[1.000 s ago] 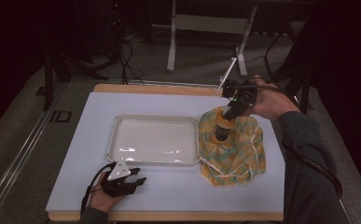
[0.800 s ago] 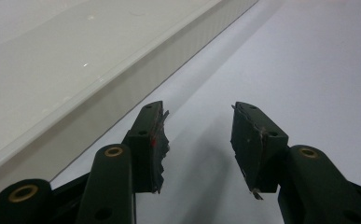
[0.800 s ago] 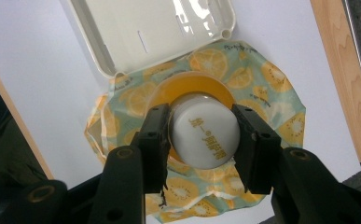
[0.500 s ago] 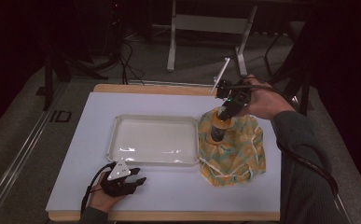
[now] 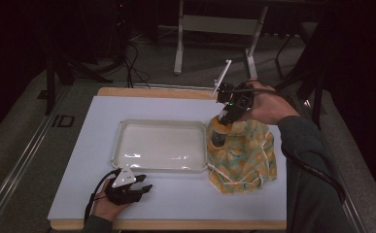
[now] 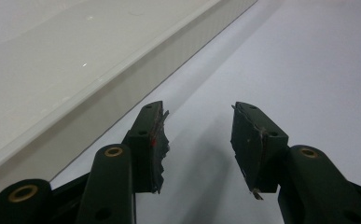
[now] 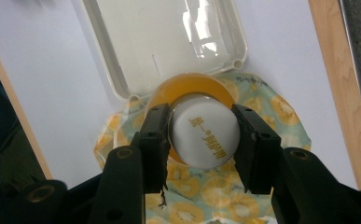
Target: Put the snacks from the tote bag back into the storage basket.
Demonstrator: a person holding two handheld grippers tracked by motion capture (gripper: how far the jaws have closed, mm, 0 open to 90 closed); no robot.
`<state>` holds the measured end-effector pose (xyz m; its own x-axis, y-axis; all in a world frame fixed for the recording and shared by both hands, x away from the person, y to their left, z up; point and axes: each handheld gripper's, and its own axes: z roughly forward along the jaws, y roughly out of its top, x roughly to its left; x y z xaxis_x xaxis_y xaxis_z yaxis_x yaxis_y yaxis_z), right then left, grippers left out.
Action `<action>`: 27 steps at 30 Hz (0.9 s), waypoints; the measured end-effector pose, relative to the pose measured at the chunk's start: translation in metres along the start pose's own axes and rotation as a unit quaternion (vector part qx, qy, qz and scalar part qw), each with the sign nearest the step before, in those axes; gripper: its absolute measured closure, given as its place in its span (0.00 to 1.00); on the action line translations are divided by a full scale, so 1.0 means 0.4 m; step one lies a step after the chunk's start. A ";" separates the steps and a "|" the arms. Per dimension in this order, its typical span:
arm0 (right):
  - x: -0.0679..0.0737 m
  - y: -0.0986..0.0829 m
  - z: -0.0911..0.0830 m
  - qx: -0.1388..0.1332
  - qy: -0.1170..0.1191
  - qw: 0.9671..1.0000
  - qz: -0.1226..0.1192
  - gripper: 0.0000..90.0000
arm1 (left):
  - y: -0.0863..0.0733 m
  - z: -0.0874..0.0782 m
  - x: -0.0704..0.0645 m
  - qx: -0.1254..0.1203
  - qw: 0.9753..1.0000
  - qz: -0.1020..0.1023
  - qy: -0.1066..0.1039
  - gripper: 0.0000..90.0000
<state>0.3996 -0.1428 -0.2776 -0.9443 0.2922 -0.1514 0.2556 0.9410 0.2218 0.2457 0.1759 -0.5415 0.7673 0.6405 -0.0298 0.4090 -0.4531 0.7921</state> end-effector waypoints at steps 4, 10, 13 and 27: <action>0.006 0.006 0.008 -0.004 0.005 1.000 0.001 0.66 | 0.000 0.000 0.000 0.001 1.000 0.000 0.000 0.60; 0.015 0.018 0.017 0.000 0.003 1.000 -0.003 0.66 | 0.000 0.000 0.000 0.001 1.000 0.000 0.000 0.60; 0.023 0.026 0.022 0.004 0.002 1.000 -0.009 0.66 | 0.000 0.000 0.000 0.001 1.000 0.000 0.000 0.60; 0.061 0.070 0.069 0.008 0.011 0.999 -0.034 0.66 | 0.000 0.000 0.000 0.001 1.000 0.000 -0.001 0.60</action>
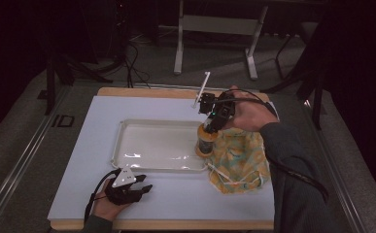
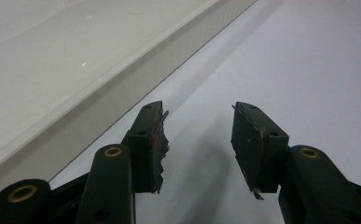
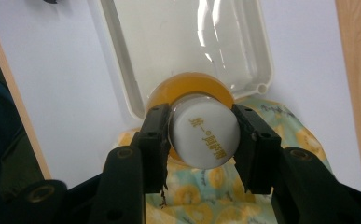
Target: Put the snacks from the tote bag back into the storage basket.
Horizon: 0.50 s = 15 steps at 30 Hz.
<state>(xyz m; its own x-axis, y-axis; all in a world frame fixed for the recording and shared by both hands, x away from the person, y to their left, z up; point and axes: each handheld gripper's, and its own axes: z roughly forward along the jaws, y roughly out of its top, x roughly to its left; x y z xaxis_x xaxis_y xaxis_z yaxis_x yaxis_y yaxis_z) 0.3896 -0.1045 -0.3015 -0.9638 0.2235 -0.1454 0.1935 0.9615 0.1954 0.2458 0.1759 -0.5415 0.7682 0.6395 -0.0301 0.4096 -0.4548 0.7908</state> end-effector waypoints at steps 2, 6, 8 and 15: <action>0.002 0.003 0.010 -0.003 0.003 1.000 0.002 0.66 | 0.000 0.000 0.000 0.000 1.000 0.000 -0.001 0.60; 0.004 0.006 0.028 -0.010 0.011 1.000 0.002 0.66 | 0.000 0.000 0.001 0.001 1.000 0.001 -0.001 0.60; 0.007 0.008 0.038 -0.013 0.013 1.000 0.004 0.66 | 0.000 0.000 0.001 0.001 1.000 0.001 -0.001 0.60; 0.020 0.014 0.072 -0.017 0.017 1.000 0.004 0.66 | 0.000 0.000 0.001 0.002 1.000 0.000 -0.001 0.60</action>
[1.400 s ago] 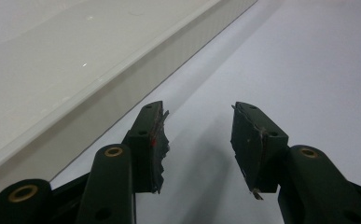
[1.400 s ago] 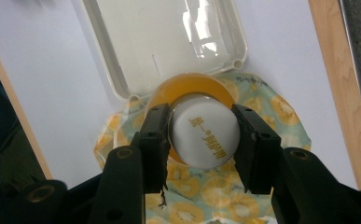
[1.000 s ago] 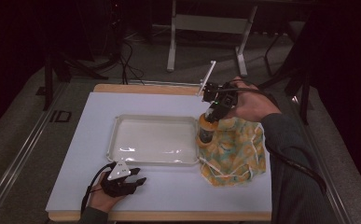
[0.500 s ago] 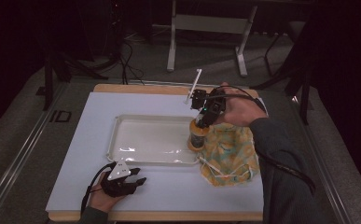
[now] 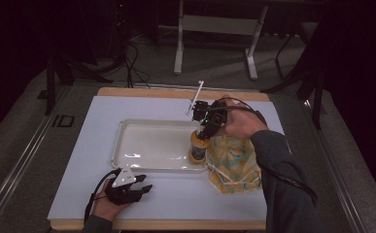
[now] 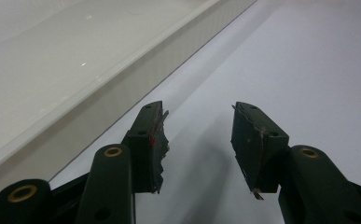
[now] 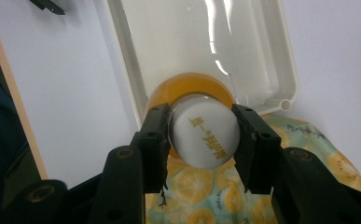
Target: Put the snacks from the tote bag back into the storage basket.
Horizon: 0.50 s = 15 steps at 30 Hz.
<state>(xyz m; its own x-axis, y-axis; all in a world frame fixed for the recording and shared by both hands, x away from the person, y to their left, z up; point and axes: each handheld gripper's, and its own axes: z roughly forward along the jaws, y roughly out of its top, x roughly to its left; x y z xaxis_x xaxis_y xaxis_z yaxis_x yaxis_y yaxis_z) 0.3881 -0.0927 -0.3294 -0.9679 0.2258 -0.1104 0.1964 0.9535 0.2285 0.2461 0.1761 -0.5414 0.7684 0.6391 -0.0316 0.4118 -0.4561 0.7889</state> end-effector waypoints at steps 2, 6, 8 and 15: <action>0.004 0.001 0.009 0.000 0.000 1.000 0.001 0.66 | 0.000 0.000 0.000 0.001 1.000 0.000 0.000 0.60; 0.011 0.004 0.023 0.005 0.000 1.000 0.002 0.65 | 0.000 0.000 0.000 0.001 1.000 0.000 0.000 0.60; 0.012 0.002 0.030 0.003 0.001 1.000 0.006 0.65 | 0.000 0.000 -0.001 -0.001 1.000 -0.001 0.000 0.60; 0.016 -0.003 0.051 0.007 0.001 1.000 0.017 0.65 | 0.000 0.001 0.001 0.001 1.000 -0.002 -0.001 0.60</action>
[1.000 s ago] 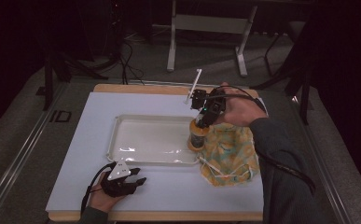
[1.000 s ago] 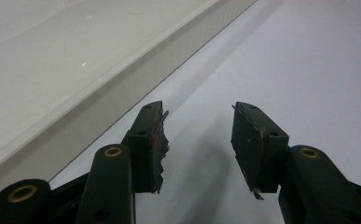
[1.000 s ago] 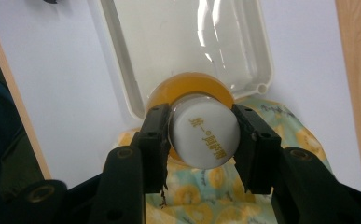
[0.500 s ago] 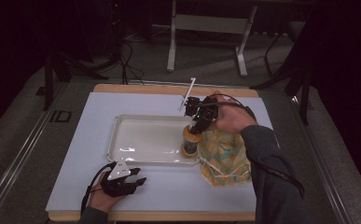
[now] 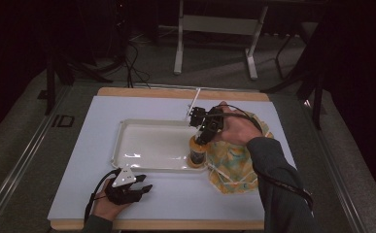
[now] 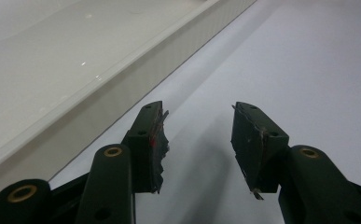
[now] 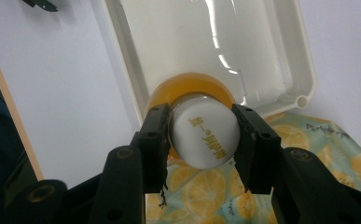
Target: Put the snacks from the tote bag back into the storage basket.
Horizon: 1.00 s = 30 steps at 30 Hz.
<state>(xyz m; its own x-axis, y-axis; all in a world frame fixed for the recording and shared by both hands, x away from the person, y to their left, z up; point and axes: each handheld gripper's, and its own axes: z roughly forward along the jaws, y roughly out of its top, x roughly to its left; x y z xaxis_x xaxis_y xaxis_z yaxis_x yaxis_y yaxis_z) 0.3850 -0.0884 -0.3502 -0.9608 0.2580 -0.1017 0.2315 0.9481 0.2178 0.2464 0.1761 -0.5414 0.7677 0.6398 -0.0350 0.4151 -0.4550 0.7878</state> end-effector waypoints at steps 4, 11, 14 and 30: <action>0.003 0.002 0.006 0.005 0.002 1.000 0.007 0.65 | 0.000 0.000 0.000 0.000 1.000 -0.001 0.000 0.60; 0.002 -0.001 0.015 0.004 0.006 1.000 0.018 0.65 | 0.000 0.000 0.001 0.000 1.000 0.000 0.000 0.60; 0.003 -0.002 0.016 0.006 0.005 1.000 0.017 0.65 | 0.000 0.000 0.001 0.000 1.000 0.000 -0.001 0.60; 0.006 0.000 0.021 -0.004 0.004 1.000 0.014 0.61 | 0.000 0.001 0.001 0.001 1.000 0.000 -0.001 0.60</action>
<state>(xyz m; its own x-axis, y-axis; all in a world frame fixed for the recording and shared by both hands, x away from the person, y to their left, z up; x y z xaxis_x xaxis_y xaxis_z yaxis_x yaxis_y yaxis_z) 0.3841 -0.0862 -0.3588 -0.9552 0.2829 -0.0874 0.2571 0.9390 0.2286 0.2469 0.1761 -0.5415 0.7681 0.6393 -0.0363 0.4165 -0.4557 0.7867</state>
